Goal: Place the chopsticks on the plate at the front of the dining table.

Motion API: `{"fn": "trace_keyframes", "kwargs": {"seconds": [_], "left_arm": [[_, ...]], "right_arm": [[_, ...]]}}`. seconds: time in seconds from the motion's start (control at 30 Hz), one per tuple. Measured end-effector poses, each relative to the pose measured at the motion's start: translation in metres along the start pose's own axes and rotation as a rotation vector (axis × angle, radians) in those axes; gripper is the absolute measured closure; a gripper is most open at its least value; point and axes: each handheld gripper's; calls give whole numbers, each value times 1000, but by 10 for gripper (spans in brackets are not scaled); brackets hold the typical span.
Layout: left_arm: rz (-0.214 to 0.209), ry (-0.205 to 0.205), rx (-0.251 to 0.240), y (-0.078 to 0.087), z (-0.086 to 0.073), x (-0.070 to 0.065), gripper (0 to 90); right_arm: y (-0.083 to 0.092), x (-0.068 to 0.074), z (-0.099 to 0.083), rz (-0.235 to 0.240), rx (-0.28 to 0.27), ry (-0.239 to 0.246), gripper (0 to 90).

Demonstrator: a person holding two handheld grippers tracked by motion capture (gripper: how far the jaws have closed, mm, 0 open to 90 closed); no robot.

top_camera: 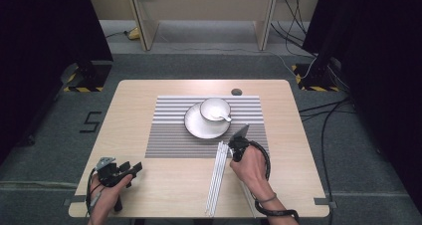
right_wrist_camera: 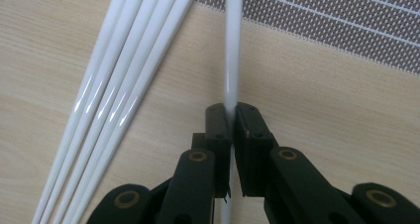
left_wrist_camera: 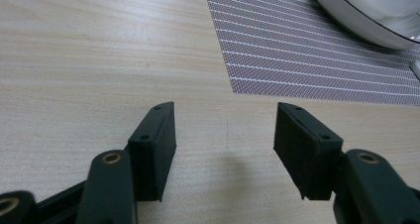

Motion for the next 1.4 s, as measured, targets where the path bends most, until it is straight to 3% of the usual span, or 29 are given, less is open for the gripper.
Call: {"fn": "trace_keyframes", "kwargs": {"seconds": [0.73, 1.4], "left_arm": [[2, 0, 1, 0, 0, 0, 411], [-1, 2, 1, 0, 0, 0, 411]], "right_arm": [[11, 12, 10, -1, 3, 42, 857], [16, 32, 35, -12, -11, 83, 857]]}}
Point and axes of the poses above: each handheld gripper's, and its own axes: y roughly backward along the jaws, z roughly out of its top, x roughly to its left, and after that the axes turned 7 degrees about -y, right-handed
